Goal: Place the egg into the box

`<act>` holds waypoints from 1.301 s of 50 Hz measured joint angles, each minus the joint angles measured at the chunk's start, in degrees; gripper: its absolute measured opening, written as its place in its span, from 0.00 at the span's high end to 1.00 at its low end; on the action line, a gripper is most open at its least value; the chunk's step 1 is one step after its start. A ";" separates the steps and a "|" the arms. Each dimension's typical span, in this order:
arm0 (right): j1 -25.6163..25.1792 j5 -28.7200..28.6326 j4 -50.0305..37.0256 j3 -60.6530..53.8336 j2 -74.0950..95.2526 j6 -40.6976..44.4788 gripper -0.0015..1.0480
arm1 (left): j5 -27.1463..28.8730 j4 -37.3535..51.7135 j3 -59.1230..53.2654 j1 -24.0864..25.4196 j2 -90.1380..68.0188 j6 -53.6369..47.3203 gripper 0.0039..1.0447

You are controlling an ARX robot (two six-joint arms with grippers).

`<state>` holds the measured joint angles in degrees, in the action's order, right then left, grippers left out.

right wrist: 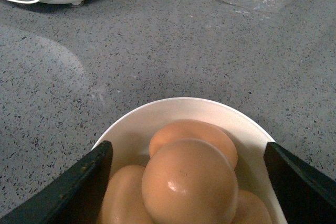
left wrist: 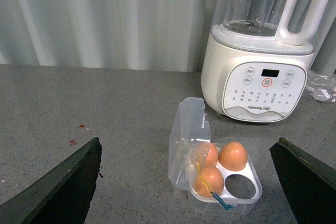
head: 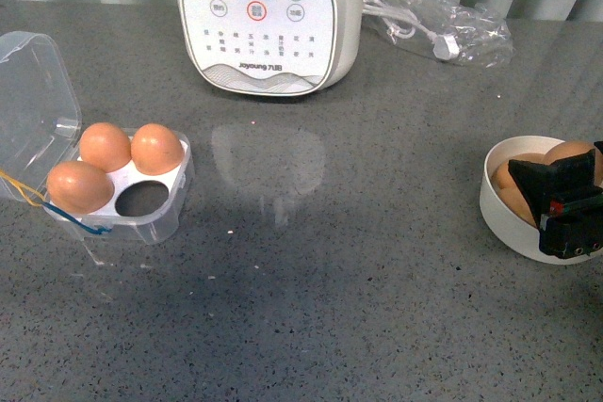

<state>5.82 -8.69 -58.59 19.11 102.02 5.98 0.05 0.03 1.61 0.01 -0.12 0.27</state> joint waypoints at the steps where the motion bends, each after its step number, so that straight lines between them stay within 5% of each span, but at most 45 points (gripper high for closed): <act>1: 0.04 0.00 0.13 0.09 0.00 0.04 0.22 | -0.02 0.00 -0.02 0.00 0.00 0.00 0.06; 17: 0.52 0.48 1.18 0.35 -0.33 0.35 0.59 | 0.00 0.00 0.00 0.00 0.00 0.00 0.06; 32: 0.39 1.36 9.27 0.61 -12.41 2.29 0.60 | 0.00 0.00 -0.02 0.00 0.00 0.00 0.06; 47: -1.62 -13.27 23.71 11.93 -20.90 -3.74 0.60 | 0.00 0.00 0.00 0.00 0.00 0.00 0.06; 58: 3.08 -19.23 30.77 24.33 -10.40 0.04 0.60 | 0.00 0.00 0.00 0.00 0.00 0.00 0.06; 65: 8.31 -17.68 40.09 31.63 -5.42 11.21 0.60 | 0.00 0.00 0.00 0.00 0.00 0.00 0.06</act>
<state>14.13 -26.37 -18.50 50.74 96.60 17.19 0.05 0.03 1.61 0.01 -0.12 0.27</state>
